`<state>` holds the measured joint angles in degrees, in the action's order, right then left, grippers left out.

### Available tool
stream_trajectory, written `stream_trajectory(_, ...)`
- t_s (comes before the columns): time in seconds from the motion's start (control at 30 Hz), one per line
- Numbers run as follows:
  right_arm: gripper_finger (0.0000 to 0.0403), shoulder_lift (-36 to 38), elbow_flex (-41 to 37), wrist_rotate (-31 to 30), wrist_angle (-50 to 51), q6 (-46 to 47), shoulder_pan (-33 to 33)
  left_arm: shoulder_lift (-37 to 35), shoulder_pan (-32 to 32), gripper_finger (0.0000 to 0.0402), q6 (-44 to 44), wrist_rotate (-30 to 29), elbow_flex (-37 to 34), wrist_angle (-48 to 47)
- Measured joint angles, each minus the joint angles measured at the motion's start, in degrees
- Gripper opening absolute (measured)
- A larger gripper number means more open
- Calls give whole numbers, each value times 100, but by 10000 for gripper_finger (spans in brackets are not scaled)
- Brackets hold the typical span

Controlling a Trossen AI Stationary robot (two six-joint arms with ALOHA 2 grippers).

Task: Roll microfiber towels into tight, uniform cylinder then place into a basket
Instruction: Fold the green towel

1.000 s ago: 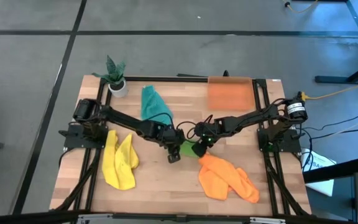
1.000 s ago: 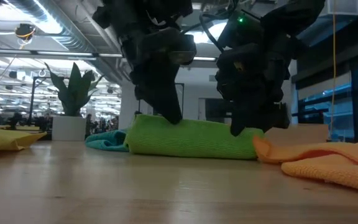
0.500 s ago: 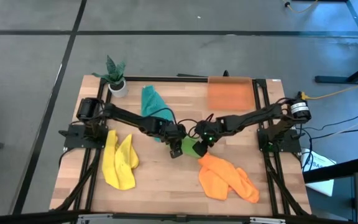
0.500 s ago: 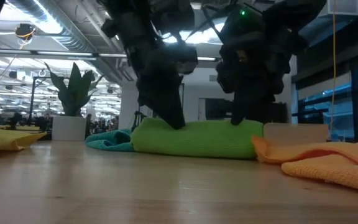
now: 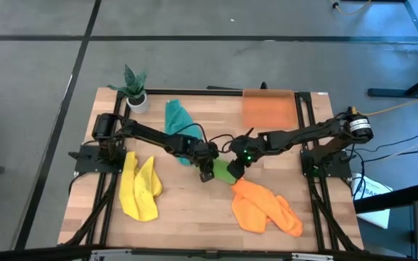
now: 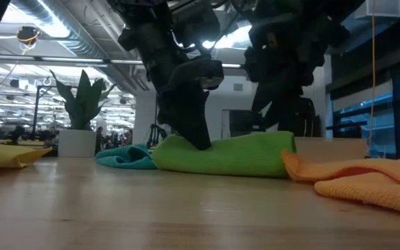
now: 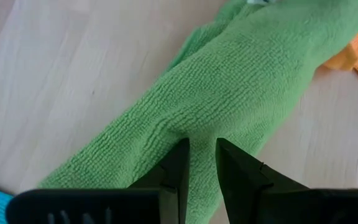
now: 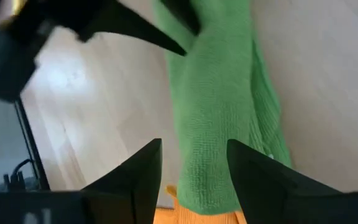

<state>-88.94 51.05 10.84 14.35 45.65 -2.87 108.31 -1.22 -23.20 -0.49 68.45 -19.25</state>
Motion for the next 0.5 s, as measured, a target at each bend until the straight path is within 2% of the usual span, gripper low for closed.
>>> stream_trajectory(0.17,182,62,0,-29,-180,-564,-106,-2,95,69,2,7,2,53)
stream_trajectory(0.5,182,-215,0,-84,-466,-1083,-188,7,123,69,-4,108,-11,44)
